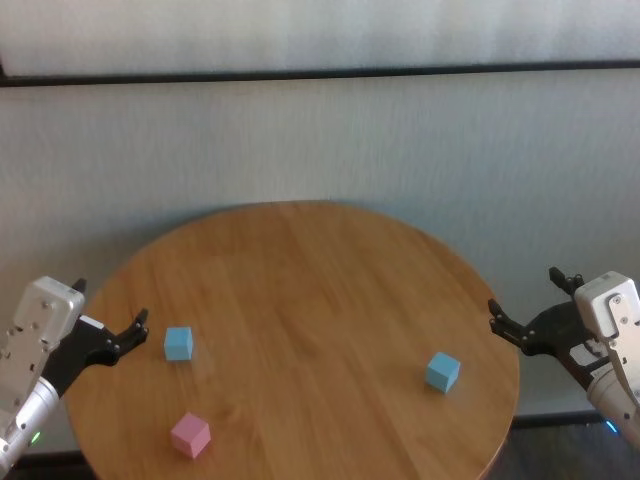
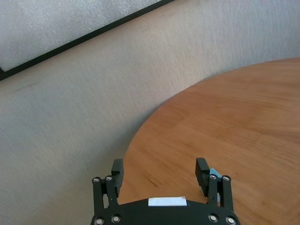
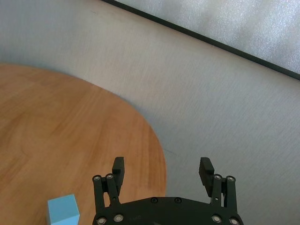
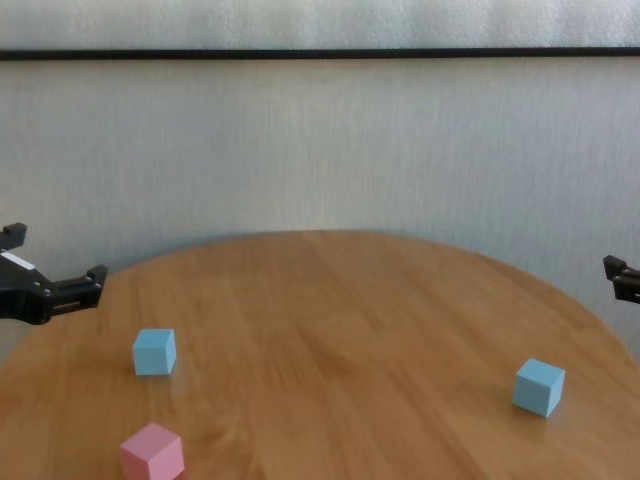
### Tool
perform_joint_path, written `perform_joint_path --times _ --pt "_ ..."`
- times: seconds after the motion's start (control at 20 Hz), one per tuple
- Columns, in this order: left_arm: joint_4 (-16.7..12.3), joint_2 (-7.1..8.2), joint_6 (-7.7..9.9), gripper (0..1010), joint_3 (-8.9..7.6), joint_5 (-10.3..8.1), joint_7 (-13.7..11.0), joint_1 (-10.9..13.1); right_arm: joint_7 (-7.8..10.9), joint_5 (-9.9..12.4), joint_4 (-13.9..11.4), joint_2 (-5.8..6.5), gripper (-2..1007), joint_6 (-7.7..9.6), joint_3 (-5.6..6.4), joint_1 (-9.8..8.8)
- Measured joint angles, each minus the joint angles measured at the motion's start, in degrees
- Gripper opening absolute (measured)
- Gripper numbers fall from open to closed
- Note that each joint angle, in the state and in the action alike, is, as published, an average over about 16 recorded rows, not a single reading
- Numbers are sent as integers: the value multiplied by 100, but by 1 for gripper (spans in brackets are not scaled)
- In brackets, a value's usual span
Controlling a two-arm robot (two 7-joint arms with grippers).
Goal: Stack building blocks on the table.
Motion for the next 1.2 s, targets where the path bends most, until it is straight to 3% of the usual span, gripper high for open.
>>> perform_joint_path --times 0.6,1.0,1.2 --pt "-10 -8 30 1003 -32 -31 -33 40 0 0 0 0 1005 0 0 0" --pt "-171 86 209 1003 -156 -182 -186 308 0 0 0 0 1005 0 0 0" --pt "-295 156 294 1003 -254 -325 -386 477 0 0 0 0 1005 0 0 0"
